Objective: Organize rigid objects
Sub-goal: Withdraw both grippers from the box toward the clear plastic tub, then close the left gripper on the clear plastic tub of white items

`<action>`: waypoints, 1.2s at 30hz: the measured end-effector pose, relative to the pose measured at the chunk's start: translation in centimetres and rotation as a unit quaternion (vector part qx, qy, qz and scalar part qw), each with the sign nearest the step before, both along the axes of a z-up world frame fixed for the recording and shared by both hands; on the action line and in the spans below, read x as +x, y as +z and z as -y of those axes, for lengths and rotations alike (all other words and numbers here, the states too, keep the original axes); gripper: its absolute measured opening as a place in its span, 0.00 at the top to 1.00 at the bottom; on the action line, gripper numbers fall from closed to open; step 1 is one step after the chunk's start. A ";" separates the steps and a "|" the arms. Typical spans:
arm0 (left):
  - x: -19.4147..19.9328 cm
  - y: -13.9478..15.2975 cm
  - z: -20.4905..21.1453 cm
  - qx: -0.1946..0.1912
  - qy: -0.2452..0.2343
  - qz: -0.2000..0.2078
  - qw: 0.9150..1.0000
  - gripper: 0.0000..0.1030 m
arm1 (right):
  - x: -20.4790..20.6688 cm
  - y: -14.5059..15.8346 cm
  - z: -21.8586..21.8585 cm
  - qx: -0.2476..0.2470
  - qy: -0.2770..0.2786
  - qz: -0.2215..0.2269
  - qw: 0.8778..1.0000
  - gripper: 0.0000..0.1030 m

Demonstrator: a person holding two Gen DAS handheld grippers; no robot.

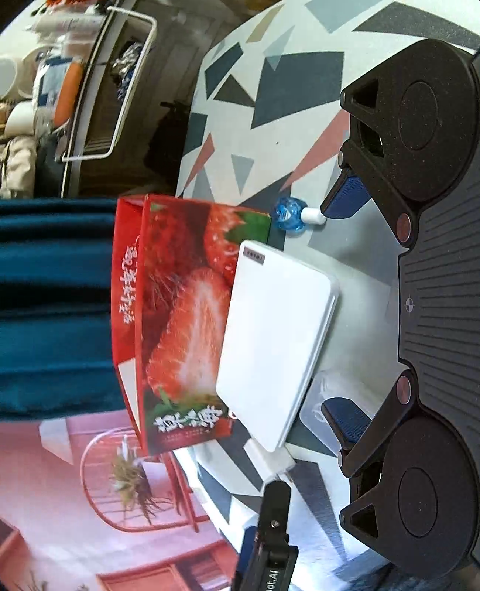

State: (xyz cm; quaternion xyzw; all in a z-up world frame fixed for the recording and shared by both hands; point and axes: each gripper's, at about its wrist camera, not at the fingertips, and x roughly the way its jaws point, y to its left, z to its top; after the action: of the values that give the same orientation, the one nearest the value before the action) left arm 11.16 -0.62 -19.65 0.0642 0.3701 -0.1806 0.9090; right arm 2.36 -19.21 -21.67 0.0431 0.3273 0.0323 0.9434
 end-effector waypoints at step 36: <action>0.2 -2.5 0.7 -0.046 -0.035 -0.072 0.996 0.37 | 0.4 -1.0 -2.6 0.007 0.119 -0.029 0.992 0.23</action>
State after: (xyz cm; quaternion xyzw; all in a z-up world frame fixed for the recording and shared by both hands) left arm 11.32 -1.35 -22.14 0.0218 0.4230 -0.2332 0.8754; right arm 2.77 -16.63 -22.66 0.0112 0.3572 0.1452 0.9226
